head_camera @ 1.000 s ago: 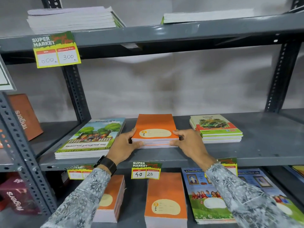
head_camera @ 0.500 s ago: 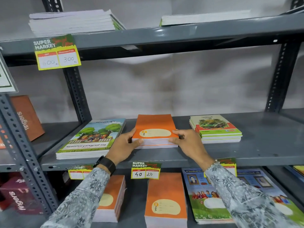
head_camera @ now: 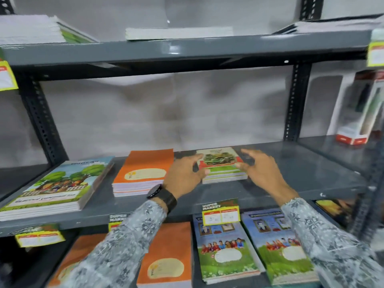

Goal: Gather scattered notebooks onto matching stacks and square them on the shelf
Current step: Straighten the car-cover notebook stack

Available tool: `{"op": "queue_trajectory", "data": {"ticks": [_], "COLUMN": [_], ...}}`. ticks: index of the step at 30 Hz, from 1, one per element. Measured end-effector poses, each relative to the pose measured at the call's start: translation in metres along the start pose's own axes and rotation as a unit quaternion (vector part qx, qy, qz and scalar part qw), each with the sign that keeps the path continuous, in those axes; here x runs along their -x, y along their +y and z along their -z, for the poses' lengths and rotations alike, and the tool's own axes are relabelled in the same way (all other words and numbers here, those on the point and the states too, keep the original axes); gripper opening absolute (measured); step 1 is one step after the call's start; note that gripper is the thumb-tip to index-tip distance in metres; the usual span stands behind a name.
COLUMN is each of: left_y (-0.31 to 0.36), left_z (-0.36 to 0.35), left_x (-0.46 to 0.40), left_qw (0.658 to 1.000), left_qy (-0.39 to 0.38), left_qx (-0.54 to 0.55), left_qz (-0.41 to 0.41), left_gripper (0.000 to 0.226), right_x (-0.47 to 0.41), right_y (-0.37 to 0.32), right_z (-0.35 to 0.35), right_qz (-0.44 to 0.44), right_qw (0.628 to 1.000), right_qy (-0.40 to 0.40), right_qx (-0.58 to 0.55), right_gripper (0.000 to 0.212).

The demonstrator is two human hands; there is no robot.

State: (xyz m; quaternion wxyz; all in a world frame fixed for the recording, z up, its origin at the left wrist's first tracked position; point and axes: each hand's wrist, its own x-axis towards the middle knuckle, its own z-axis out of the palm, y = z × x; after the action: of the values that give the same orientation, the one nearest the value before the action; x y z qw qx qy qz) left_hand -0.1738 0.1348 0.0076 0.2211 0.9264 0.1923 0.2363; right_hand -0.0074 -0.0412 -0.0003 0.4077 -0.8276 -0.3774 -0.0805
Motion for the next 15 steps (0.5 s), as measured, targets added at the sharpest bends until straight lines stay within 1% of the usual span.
{"op": "queue_trajectory", "data": {"ticks": [2, 3, 4, 5, 6, 7, 8, 11, 13, 15], "left_y": [-0.004, -0.007, -0.010, -0.010, -0.009, -0.008, -0.006, -0.005, -0.008, -0.012], "left_z": [-0.020, -0.026, -0.031, -0.037, -0.040, -0.043, -0.044, -0.048, -0.051, -0.053], "left_x": [-0.016, -0.021, -0.025, -0.026, -0.026, -0.025, -0.024, -0.022, -0.021, -0.020], "left_qw": [0.995, 0.990, 0.985, 0.983, 0.985, 0.987, 0.990, 0.995, 0.995, 0.995], "left_qy": [-0.071, -0.100, -0.115, -0.119, -0.113, -0.100, -0.086, -0.046, -0.029, -0.014], "left_qx": [0.045, 0.077, 0.101, 0.112, 0.111, 0.107, 0.095, 0.051, 0.045, 0.053], "left_qz": [0.045, 0.063, 0.076, 0.078, 0.076, 0.070, 0.066, 0.076, 0.079, 0.083], "left_gripper": [0.082, 0.084, 0.078, 0.070, 0.063, 0.059, 0.058, 0.066, 0.071, 0.072], "right_x": [-0.013, -0.018, -0.025, -0.032, -0.034, -0.035, -0.036, -0.034, -0.033, -0.032], "right_y": [0.025, 0.035, 0.048, 0.061, 0.066, 0.066, 0.065, 0.062, 0.063, 0.062], "right_z": [0.002, 0.000, -0.004, -0.007, -0.010, -0.012, -0.012, -0.014, -0.014, -0.014], "right_qz": [-0.061, -0.075, -0.076, -0.066, -0.049, -0.033, -0.021, -0.008, -0.011, -0.016], "right_qw": [0.994, 0.986, 0.979, 0.972, 0.968, 0.966, 0.963, 0.965, 0.967, 0.970], "right_qy": [-0.079, -0.112, -0.138, -0.165, -0.184, -0.191, -0.194, -0.175, -0.167, -0.154], "right_qx": [-0.052, -0.094, -0.133, -0.156, -0.163, -0.173, -0.185, -0.194, -0.192, -0.185], "right_gripper": [0.071, 0.074, 0.071, 0.063, 0.049, 0.036, 0.031, 0.032, 0.033, 0.038]}}
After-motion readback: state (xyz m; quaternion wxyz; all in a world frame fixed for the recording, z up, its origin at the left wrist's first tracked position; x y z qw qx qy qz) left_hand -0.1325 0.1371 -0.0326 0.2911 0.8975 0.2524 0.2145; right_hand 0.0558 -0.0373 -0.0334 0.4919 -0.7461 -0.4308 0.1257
